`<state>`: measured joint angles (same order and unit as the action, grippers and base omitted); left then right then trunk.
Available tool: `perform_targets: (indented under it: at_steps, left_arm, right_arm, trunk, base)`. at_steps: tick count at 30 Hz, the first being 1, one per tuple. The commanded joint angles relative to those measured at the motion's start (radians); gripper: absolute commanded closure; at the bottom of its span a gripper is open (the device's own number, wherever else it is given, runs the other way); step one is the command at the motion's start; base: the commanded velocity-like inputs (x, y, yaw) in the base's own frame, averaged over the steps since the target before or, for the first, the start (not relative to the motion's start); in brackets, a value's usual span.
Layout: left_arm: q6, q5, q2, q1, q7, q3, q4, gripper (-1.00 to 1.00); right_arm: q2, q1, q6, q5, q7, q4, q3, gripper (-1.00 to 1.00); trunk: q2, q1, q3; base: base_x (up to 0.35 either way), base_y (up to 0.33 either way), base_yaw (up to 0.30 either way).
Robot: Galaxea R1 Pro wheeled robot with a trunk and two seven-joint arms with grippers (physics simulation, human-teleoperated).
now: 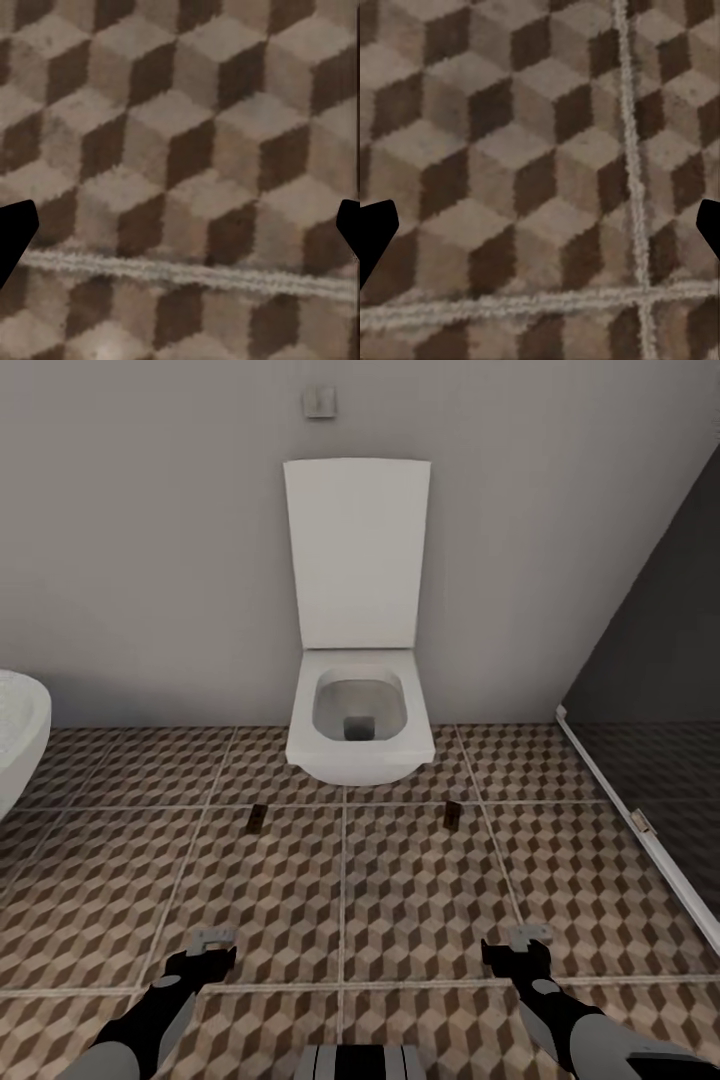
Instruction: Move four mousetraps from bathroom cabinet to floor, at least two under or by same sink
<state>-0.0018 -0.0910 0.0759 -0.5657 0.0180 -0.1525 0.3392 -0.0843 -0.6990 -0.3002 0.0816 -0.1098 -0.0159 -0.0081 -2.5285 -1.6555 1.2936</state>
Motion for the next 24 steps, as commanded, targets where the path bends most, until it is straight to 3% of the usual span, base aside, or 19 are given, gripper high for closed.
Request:
perform_targets:
  at_steps: [1, 14, 24]
  left_arm:
    - [0.000, -0.009, -0.001, 0.000, 0.000, -0.005, -0.001, -1.00]
    - [-0.001, -0.011, -0.020, 0.000, -0.001, -0.004, -0.009, -1.00]
    - [-0.001, -0.008, -0.019, 0.000, -0.001, -0.005, -0.009, -1.00]
  right_arm:
    - [0.000, -0.001, 0.004, 0.009, -0.005, 0.001, -0.001, -1.00]
    - [0.001, -0.001, 0.038, 0.007, -0.005, 0.002, -0.001, -1.00]
    - [0.001, -0.001, 0.040, 0.007, -0.008, 0.002, -0.001, -1.00]
  trunk:
    - [0.000, 0.001, -0.003]
    - [0.003, 0.006, -0.054]
    - [0.005, 0.011, -0.092]
  base:
    - [0.000, 0.000, 0.000]
    - [0.000, 0.000, 0.000]
    - [0.000, 0.000, 0.000]
